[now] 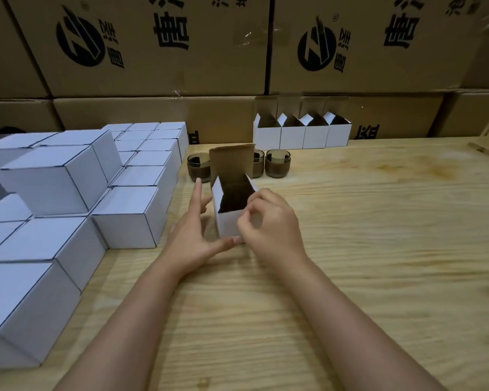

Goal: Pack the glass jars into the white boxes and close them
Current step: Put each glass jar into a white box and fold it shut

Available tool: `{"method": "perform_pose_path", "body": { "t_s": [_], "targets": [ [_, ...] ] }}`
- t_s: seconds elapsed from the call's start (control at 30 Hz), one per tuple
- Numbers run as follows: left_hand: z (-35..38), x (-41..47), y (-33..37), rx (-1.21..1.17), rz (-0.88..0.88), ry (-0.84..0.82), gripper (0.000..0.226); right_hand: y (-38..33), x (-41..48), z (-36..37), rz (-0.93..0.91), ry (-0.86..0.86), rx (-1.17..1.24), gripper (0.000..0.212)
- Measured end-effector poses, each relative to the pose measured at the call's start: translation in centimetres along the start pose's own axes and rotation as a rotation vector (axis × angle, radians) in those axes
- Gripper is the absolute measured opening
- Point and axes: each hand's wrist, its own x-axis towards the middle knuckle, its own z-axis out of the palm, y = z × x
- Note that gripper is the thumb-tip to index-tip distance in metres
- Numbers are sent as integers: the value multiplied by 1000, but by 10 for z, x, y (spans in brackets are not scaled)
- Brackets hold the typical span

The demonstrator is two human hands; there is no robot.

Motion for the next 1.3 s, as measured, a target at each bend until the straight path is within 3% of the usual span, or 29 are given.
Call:
{"method": "perform_pose_path", "body": {
  "t_s": [0.17,0.3,0.6,0.77,1.07,1.3],
  "targets": [
    [1,3,-5,-43,8,11,123,-2,-6,8,-138,151,103,6],
    [1,5,-9,-95,29,5,118,5,1,7,-196,275,87,22],
    [0,5,-8,-51,63,10,114,20,8,8,134,299,330,31],
    [0,5,-8,-75,86,14,115,32,11,11,363,124,419,36],
    [1,0,-3,-39,110,-28,105,29,11,11,351,131,538,22],
    [4,2,-8,-108,51,8,103,30,12,5,354,113,534,33]
  ]
}}
